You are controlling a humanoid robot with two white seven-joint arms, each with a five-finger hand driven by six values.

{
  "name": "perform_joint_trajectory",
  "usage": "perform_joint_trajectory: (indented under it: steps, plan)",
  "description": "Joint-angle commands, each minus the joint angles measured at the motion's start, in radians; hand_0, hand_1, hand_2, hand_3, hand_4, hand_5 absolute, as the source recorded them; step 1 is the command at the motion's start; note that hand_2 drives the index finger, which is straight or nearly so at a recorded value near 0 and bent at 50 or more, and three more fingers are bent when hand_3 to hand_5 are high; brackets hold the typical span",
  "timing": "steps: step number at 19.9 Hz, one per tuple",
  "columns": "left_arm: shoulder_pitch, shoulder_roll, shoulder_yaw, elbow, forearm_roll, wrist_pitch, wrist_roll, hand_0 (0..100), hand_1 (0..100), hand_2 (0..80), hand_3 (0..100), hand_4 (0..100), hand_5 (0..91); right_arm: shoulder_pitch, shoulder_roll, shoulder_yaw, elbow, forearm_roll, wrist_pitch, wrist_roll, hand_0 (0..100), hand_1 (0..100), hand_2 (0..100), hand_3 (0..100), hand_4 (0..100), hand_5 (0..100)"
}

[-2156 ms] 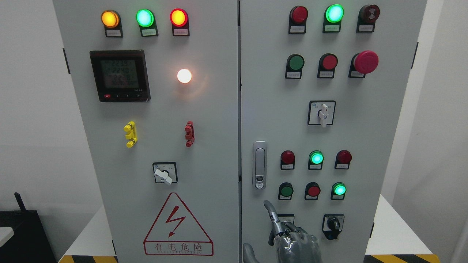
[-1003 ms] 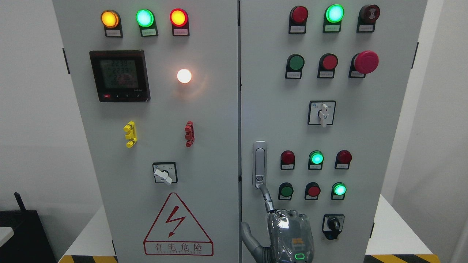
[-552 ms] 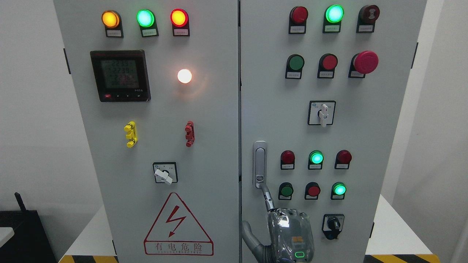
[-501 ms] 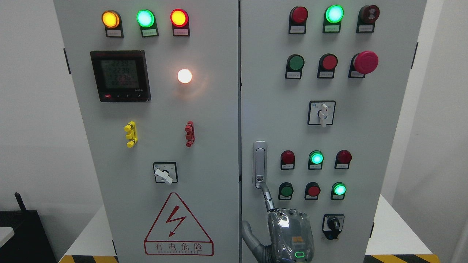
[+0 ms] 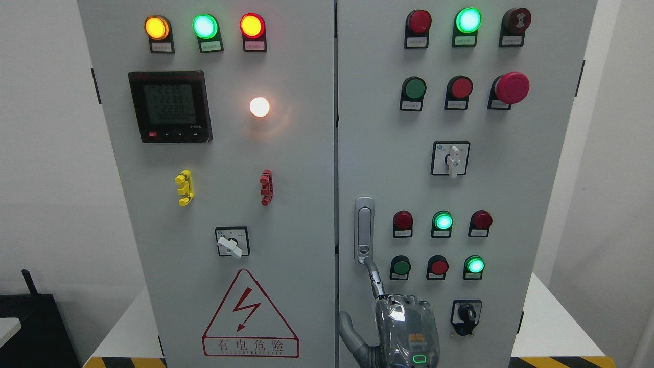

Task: Release door handle
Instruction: 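Close the right hand's fingers around the lower end of the handle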

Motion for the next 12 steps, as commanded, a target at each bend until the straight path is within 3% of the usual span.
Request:
perform_joint_trajectory:
  steps: [1,12]
  plan:
    - [0.000,0.000,0.011,0.017,0.000,0.001,0.001,12,39,0.0,0,0,0.0,-0.003,-0.001,-0.002,0.005,0.000,0.002,0.016,37,18,0,100,100,100]
    - [0.000,0.000,0.011,0.017,0.000,0.001,0.001,12,39,0.0,0,0,0.0,-0.032,-0.001,-0.005,-0.008,-0.001,-0.001,0.013,37,18,0,100,100,100]
